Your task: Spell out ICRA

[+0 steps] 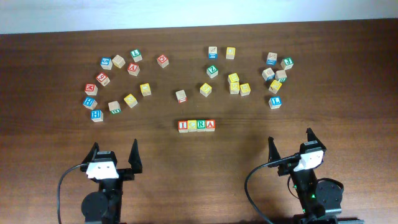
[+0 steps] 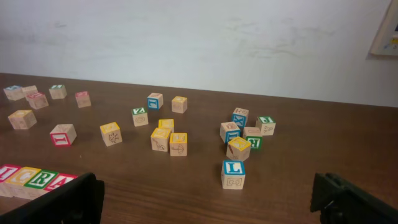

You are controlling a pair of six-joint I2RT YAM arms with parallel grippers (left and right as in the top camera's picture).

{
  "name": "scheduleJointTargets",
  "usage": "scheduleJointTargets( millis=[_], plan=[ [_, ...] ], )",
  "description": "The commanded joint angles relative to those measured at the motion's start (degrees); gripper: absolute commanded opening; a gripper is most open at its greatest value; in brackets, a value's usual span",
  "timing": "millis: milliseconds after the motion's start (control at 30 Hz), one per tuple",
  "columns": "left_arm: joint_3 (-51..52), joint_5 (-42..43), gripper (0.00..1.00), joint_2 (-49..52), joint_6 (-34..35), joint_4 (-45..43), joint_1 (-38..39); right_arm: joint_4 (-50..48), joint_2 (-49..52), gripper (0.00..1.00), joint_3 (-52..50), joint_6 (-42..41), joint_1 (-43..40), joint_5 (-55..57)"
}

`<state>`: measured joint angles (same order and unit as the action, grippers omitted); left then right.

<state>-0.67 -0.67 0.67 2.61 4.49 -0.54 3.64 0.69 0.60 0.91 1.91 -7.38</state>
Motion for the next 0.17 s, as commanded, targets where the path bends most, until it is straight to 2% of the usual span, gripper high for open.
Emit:
scheduleJointTargets(
  millis=[0, 133],
  plan=[
    [0.20, -0.57, 0.99, -0.37, 0.13, 0.26, -0.39, 0.44, -0.44, 0.98, -0.28, 0.17, 0.33, 0.48],
    [0.20, -0.57, 0.99, -0.37, 0.13, 0.26, -0.39, 0.44, -0.44, 0.99, -0.28, 0.17, 0.33, 0.48]
  ],
)
